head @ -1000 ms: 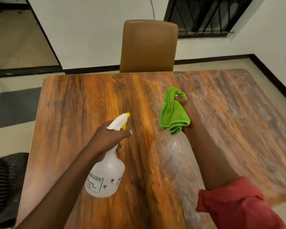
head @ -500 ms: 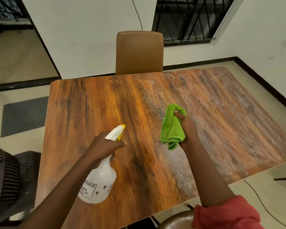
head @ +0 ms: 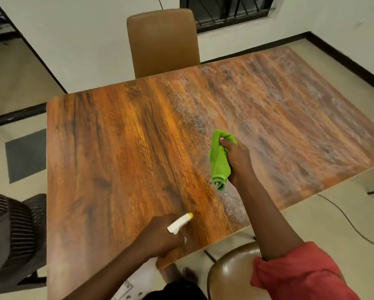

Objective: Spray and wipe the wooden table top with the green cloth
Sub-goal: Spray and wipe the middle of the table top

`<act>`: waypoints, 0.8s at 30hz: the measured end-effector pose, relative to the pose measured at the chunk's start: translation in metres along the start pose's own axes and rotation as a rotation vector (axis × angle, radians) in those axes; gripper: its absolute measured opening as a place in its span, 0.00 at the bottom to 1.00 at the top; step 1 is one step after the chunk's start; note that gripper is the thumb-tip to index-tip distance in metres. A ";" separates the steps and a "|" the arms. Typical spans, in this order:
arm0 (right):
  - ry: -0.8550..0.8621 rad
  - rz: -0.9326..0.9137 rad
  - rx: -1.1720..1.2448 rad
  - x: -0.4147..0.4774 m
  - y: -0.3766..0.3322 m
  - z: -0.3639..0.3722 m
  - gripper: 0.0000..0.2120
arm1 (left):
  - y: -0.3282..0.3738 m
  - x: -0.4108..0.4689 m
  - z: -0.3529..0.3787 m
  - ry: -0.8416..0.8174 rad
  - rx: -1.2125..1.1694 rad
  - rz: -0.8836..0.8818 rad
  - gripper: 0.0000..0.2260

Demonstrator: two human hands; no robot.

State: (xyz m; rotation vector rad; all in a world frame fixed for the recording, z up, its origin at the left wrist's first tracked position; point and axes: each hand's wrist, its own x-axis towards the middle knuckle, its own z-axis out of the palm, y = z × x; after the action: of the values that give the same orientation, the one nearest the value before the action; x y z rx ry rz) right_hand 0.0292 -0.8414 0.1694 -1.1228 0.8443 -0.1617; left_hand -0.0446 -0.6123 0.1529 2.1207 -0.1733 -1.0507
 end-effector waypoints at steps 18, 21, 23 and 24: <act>0.070 -0.039 0.071 -0.021 -0.020 -0.062 0.15 | 0.020 0.012 0.051 0.045 0.207 -0.013 0.08; 0.118 -0.070 0.068 -0.034 -0.028 -0.073 0.14 | 0.022 0.011 0.051 0.043 0.239 0.030 0.10; 0.151 -0.077 0.066 -0.042 -0.032 -0.077 0.15 | 0.027 0.015 0.044 0.072 0.202 0.068 0.09; 0.163 -0.077 0.063 -0.046 -0.033 -0.078 0.15 | 0.029 0.020 0.039 0.100 0.169 0.077 0.07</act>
State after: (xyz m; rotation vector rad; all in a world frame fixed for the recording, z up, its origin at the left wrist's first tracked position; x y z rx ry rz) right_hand -0.0448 -0.8897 0.2073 -1.0935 0.9344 -0.3453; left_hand -0.0547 -0.6631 0.1450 2.2934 -0.3020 -0.9110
